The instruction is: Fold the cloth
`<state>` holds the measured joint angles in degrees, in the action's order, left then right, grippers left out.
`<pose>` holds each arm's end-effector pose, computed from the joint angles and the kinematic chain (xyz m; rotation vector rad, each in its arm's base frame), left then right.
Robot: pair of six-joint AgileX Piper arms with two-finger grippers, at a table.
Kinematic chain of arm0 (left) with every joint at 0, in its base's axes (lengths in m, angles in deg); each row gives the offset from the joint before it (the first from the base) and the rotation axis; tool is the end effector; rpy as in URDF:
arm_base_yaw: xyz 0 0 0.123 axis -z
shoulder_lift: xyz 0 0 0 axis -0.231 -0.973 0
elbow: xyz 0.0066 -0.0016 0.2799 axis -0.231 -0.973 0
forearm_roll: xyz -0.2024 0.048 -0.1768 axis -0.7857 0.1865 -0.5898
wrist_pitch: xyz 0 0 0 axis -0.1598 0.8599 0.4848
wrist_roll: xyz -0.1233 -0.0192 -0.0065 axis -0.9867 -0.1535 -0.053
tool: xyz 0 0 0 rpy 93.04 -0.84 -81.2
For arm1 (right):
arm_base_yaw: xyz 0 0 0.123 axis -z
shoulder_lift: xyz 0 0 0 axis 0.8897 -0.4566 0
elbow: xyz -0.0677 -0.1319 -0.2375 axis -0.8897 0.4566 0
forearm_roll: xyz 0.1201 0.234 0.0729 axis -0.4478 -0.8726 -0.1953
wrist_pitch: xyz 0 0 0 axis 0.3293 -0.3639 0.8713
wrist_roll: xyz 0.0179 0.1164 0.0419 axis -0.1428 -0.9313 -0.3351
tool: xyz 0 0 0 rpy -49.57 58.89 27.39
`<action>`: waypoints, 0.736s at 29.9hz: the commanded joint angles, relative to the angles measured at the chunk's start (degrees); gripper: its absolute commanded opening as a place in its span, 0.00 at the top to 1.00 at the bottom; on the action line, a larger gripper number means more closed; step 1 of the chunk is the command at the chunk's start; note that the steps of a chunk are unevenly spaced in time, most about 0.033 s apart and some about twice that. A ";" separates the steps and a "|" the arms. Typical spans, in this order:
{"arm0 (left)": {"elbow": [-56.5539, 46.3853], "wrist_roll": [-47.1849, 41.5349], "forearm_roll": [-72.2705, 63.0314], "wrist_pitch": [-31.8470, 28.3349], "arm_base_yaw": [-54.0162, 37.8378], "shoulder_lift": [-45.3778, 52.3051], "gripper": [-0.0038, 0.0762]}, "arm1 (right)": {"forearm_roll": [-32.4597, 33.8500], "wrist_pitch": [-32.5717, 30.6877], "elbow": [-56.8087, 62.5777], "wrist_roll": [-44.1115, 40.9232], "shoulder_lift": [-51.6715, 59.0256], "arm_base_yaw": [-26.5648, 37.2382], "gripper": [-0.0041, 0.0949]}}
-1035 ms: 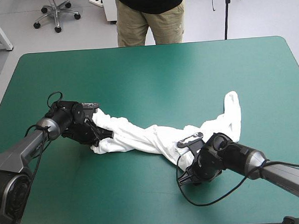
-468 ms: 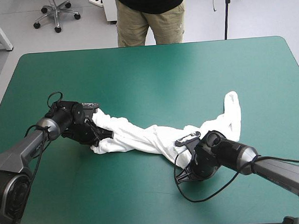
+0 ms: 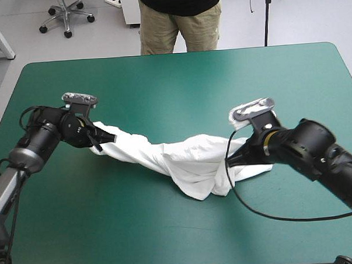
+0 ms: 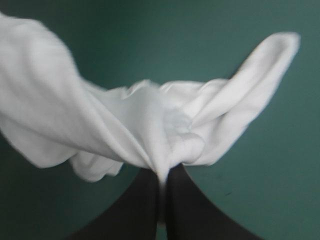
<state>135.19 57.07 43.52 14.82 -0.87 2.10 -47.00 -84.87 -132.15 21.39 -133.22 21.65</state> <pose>0.3258 -0.0603 0.2838 0.2720 2.5996 0.0507 0.2186 0.1505 0.3633 -0.4670 2.4346 0.1031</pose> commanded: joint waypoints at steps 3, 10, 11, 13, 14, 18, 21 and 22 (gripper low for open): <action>13.18 0.17 1.01 -1.08 -0.02 7.87 0.96 | 6.33 -1.55 -14.63 8.47 2.22 6.77 0.98; 33.49 3.04 -0.74 -1.81 -0.02 11.20 0.96 | 6.97 3.90 -29.65 16.38 0.38 13.36 0.98; 36.18 3.04 -1.50 -2.46 -0.02 11.30 0.96 | 6.97 5.55 -31.99 17.69 0.25 13.85 0.98; 40.71 3.47 -2.74 -3.68 -0.02 11.58 0.96 | 7.74 8.24 -35.05 18.21 -0.14 13.87 0.98; 42.94 4.31 -3.50 -4.44 -0.02 11.58 0.96 | 8.45 10.38 -36.75 18.21 -0.61 13.87 0.98; 49.96 9.50 -8.64 -7.57 -0.02 11.94 0.96 | 9.55 16.24 -43.95 18.49 -1.51 13.87 0.98; 53.51 11.62 -12.82 -10.85 -0.02 12.51 0.96 | 9.55 19.41 -49.47 19.68 -2.16 13.87 0.98; 54.81 12.78 -14.16 -12.13 -0.02 12.68 0.96 | 9.55 20.28 -51.44 19.68 -2.32 13.87 0.98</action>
<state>186.08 67.67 32.96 10.58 -0.87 13.31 -39.80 -72.18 -178.16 40.08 -136.09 34.98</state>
